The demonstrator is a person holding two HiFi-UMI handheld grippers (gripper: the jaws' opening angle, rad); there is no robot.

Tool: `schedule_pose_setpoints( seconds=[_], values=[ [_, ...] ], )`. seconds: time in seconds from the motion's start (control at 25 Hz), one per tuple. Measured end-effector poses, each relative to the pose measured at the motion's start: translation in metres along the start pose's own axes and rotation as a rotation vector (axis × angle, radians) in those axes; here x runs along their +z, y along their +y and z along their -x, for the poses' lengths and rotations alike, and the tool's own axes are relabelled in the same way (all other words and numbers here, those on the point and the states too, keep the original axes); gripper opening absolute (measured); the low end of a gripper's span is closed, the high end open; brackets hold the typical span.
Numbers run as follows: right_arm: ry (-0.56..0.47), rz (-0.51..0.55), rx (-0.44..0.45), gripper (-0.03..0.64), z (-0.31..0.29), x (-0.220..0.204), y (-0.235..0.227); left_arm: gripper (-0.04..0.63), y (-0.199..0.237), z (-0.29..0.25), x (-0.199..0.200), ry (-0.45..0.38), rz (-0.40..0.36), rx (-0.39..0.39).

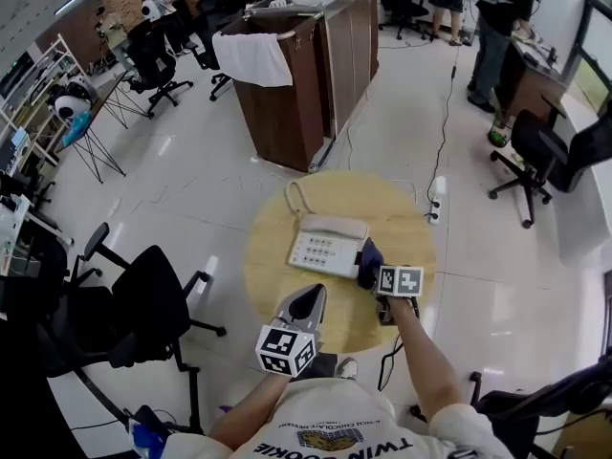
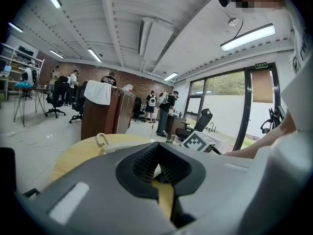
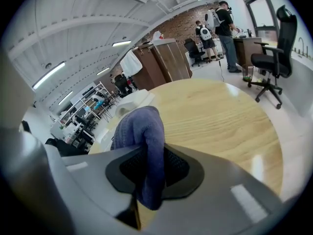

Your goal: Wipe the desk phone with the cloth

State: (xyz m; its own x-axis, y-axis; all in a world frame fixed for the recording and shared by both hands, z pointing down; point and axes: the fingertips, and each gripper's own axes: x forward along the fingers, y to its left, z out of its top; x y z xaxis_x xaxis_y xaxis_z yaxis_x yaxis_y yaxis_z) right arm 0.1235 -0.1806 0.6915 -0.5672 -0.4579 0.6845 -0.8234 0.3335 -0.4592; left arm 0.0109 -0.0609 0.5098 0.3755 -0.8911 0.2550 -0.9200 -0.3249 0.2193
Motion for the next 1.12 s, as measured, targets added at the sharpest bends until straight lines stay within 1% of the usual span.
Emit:
schedule_pose_setpoints(
  seconds=[0.12, 0.52, 0.8, 0.96, 1.12],
  values=[
    [0.003, 0.001, -0.011, 0.067, -0.006, 0.009, -0.005, -0.009, 0.01, -0.006, 0.003, -0.002, 0.008, 0.006],
    [0.008, 0.025, -0.039, 0.067, -0.023, 0.039, -0.021, -0.009, 0.041, -0.034, 0.009, 0.011, 0.022, -0.012],
    [0.037, 0.12, -0.056, 0.067, -0.031, 0.054, -0.024, -0.009, 0.051, -0.046, 0.011, 0.012, 0.038, -0.03],
    [0.062, 0.127, -0.052, 0.067, -0.033, 0.059, -0.027, -0.009, 0.056, -0.046, 0.01, 0.015, 0.044, -0.039],
    [0.066, 0.148, -0.059, 0.067, -0.033, 0.075, -0.031, -0.009, 0.061, -0.05, 0.015, 0.01, 0.045, -0.046]
  ],
)
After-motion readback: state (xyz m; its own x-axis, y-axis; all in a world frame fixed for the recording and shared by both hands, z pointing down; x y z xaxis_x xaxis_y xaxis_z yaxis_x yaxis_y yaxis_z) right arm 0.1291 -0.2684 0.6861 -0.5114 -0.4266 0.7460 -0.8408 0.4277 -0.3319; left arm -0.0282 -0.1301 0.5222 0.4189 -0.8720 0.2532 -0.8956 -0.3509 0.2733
